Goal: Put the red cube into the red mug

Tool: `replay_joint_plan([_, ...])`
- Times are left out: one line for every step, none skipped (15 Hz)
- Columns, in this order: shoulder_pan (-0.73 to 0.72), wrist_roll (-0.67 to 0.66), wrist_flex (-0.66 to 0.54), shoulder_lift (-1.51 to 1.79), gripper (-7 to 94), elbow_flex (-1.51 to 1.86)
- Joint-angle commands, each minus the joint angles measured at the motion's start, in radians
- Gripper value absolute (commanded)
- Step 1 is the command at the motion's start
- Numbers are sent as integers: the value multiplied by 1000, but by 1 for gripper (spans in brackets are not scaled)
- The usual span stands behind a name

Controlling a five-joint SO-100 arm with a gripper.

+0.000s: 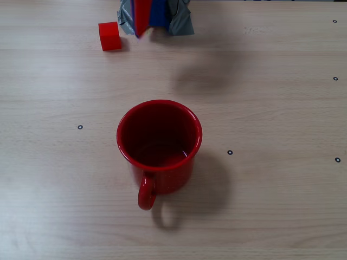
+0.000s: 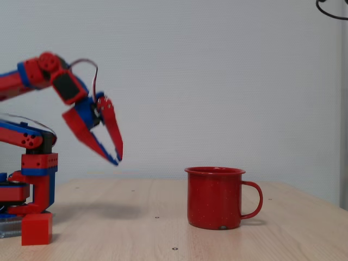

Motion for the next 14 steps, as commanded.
replay_joint_plan([60, -69, 86, -77, 0, -202])
replay_joint_plan([92, -92, 132, -124, 0, -270])
replay_joint_plan([127, -129, 167, -166, 0, -328])
replay_joint_plan([164, -156, 204, -207, 0, -383])
replay_joint_plan([199, -192, 245, -244, 0, -430])
replay_joint_plan([247, -219, 288, -278, 0, -474])
replay_joint_plan([298, -230, 322, -304, 0, -511])
replay_joint_plan([334, -265, 360, -325, 0, -540])
replay_joint_plan([362, -293, 408, -356, 0, -571])
replay_joint_plan([396, -310, 449, -383, 0, -603])
replay_joint_plan([433, -341, 492, -410, 0, -634])
replay_joint_plan([476, -376, 548, -445, 0, -663])
replay_joint_plan([532, -397, 549, -463, 0, -657])
replay_joint_plan([588, -442, 549, -480, 0, -637])
